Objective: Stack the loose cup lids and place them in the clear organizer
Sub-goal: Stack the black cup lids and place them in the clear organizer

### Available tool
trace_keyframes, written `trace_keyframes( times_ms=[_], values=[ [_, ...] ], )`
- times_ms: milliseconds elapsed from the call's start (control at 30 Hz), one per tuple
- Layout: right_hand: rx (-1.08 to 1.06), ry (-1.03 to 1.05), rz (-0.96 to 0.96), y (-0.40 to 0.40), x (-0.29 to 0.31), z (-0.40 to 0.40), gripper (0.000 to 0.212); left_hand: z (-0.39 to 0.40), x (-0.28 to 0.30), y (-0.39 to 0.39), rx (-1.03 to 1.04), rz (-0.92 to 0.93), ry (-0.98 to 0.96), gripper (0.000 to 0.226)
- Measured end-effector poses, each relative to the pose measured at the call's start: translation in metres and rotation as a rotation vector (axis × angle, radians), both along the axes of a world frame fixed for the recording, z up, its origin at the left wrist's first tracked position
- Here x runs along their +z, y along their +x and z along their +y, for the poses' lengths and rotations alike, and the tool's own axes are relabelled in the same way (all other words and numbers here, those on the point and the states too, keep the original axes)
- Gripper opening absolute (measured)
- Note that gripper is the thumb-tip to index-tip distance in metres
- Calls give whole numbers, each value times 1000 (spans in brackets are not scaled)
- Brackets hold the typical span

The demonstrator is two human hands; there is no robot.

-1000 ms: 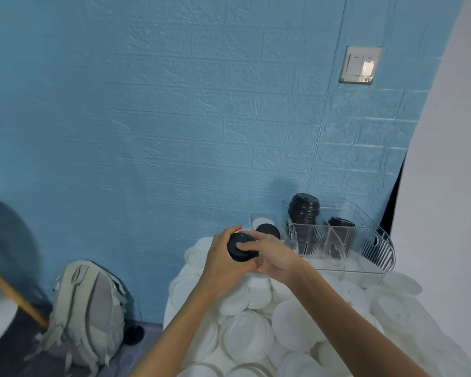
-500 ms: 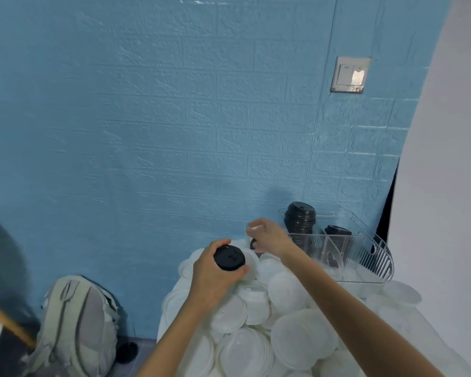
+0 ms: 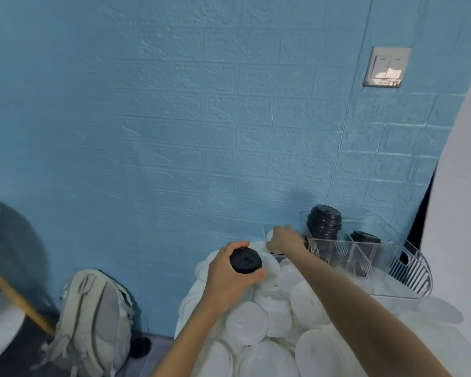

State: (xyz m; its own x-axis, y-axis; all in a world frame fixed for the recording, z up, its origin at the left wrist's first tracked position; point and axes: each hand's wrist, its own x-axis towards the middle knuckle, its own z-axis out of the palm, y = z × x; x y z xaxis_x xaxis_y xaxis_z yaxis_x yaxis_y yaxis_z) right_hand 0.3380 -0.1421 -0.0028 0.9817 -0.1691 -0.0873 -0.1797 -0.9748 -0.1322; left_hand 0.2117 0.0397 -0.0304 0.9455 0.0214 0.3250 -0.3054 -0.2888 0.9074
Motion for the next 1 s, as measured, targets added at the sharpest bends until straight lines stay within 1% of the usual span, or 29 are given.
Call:
trace_keyframes(
  times_ms=[200,367,533,600,700,733,800,867,933,1000],
  values=[
    [51,-92,36,2,3,-5,54,0,-3,2,-4,11,17,64],
    [48,-84,-40,-1,4,-4,54,-5,-7,-1,-16,14,22,65],
    [50,-52,-118,-6,16,-5,51,-6,-8,-3,-20,20,34,65],
    [60,6,-181,-10,27,-6,51,-7,-7,-3,-20,26,36,65],
    [74,125,-280,-20,49,-3,59,-8,-5,-5,-12,32,29,68],
    [85,178,-321,-25,57,0,59,-9,-5,-6,-6,34,19,70],
    [110,308,-374,-39,74,7,53,-11,-1,-8,4,44,-13,77],
    [143,458,-335,-61,90,14,45,-14,4,-10,0,53,-56,87],
    [201,583,-235,-85,96,19,36,-18,7,-13,-1,48,-98,96],
    [265,629,-139,-105,95,22,29,-21,10,-14,-9,31,-110,103]
  ],
)
